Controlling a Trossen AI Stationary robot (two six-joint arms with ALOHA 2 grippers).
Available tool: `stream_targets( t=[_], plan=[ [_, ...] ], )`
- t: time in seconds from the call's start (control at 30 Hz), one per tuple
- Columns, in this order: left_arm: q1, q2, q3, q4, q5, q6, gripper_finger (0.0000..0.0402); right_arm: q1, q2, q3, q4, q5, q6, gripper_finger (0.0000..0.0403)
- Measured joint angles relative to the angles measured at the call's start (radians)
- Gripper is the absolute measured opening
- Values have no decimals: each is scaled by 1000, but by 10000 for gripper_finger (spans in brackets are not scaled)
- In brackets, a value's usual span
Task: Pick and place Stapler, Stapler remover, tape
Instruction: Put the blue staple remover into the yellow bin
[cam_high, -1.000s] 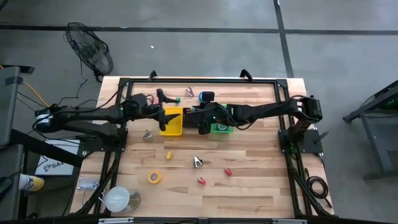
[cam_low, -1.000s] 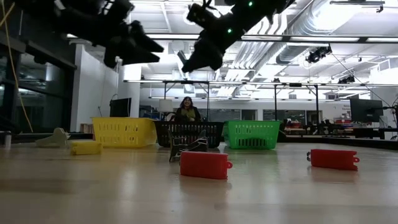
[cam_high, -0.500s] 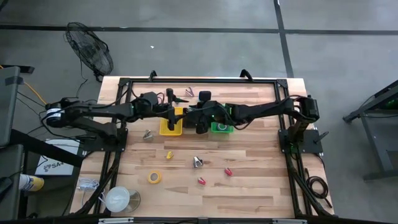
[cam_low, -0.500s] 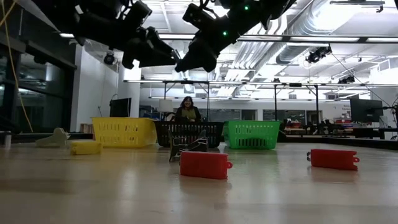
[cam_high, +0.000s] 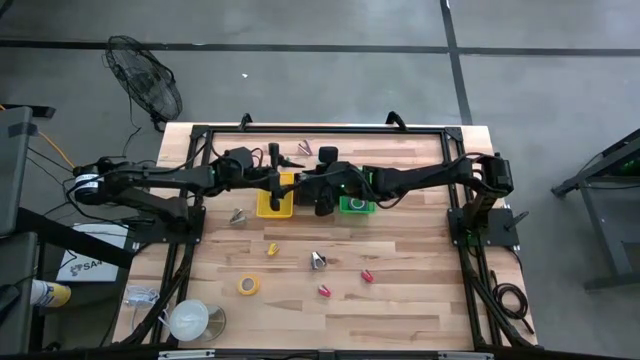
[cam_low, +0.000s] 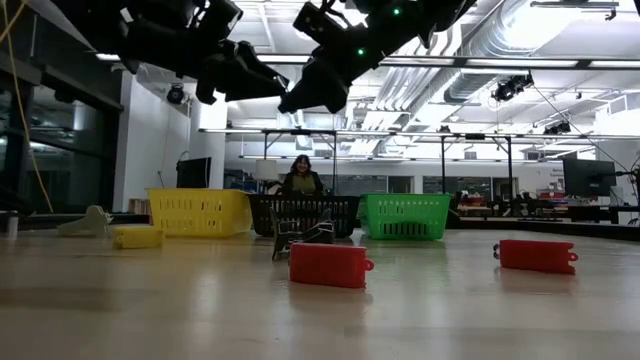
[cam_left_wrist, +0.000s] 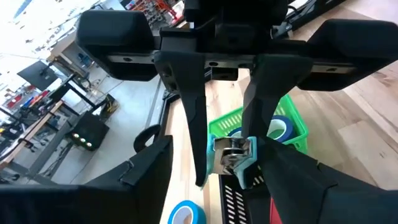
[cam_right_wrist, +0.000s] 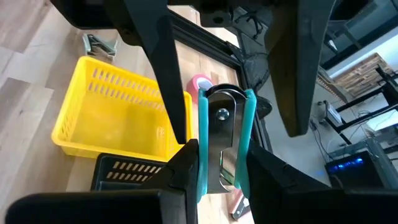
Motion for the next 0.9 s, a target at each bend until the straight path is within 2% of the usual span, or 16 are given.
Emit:
stream_targets(
  t=[0.57,0.9],
  plan=[
    [0,0,-1,1,68,-20,165,0,0,0,14,-2,0,87],
    [0,0,-1,17,66,-20,95,0,0,0,13,-3,0,87]
  ],
)
